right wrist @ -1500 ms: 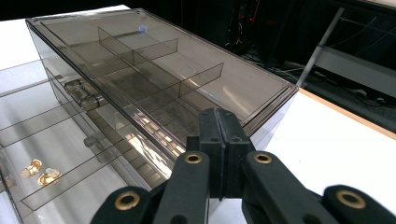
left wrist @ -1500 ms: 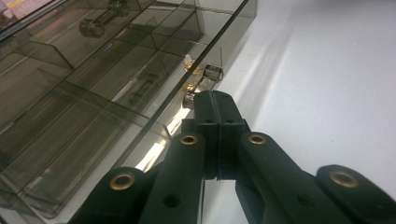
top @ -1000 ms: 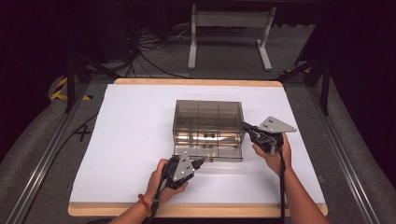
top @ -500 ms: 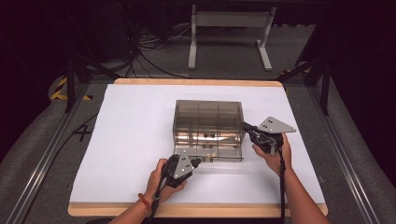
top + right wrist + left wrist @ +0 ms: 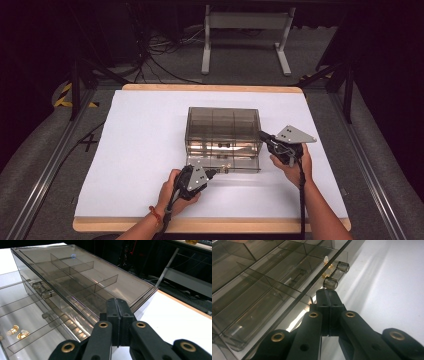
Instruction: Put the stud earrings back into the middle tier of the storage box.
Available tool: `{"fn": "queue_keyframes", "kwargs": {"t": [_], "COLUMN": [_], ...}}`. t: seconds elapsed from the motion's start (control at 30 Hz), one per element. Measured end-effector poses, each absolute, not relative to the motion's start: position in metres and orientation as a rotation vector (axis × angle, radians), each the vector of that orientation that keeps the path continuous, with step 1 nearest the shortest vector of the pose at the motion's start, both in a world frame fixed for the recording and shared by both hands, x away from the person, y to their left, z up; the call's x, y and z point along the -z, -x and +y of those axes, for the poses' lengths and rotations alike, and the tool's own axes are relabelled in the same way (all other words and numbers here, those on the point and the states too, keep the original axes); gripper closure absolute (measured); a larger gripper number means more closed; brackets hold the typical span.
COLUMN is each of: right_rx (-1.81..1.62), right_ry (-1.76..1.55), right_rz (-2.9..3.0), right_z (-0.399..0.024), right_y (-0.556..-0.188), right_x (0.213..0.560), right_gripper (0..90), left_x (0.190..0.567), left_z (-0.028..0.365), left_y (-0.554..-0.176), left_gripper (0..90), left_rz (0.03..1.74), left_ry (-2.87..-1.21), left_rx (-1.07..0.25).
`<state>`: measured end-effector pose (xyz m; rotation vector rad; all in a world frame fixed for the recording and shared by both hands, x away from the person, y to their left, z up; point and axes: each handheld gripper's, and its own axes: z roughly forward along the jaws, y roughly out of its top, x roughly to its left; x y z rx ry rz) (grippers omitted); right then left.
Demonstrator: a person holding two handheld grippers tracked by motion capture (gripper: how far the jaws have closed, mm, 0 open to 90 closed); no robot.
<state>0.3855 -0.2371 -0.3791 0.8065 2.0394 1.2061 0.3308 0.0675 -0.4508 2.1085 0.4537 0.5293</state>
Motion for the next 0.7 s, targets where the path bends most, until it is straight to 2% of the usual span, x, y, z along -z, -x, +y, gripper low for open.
{"fn": "queue_keyframes", "kwargs": {"t": [0.7], "right_rx": [-1.215], "right_ry": [-0.810], "right_rz": [2.029], "right_z": [-0.237], "right_y": [-0.385], "right_x": [0.380], "right_gripper": [90.0], "left_x": [0.446], "left_z": [0.063], "left_y": [-0.342], "left_gripper": [89.1], "left_rz": [0.433], "left_ry": [-2.142], "left_rx": [-0.566]}}
